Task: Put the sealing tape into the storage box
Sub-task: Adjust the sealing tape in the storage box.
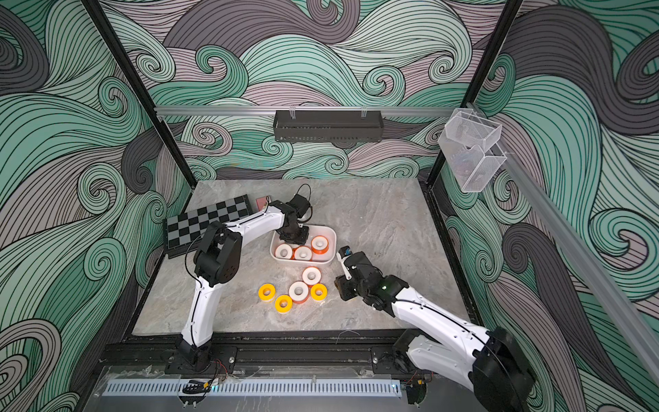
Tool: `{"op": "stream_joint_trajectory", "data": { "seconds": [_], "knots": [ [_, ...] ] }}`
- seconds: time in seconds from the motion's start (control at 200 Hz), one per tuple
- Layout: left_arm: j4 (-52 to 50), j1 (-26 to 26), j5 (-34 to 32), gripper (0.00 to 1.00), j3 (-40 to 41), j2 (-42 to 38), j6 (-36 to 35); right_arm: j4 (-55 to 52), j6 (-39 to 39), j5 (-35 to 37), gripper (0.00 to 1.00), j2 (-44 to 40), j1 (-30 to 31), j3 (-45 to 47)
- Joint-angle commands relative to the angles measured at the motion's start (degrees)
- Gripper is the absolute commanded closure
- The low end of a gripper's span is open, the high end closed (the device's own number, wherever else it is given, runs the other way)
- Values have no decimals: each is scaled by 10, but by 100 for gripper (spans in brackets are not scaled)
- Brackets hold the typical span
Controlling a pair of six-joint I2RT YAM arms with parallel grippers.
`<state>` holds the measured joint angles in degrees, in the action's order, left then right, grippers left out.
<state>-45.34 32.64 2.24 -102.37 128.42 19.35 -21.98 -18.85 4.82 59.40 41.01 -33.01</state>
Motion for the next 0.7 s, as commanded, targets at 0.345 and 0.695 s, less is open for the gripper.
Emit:
{"op": "stream_joint_trajectory", "data": {
  "seconds": [0.345,0.695],
  "knots": [
    [88,10,97,72,55,-57,-68,7,-5,-8,51,6,1,4],
    [60,15,50,70,41,-50,-71,7,-6,-8,51,1,2,6]
  ]
}}
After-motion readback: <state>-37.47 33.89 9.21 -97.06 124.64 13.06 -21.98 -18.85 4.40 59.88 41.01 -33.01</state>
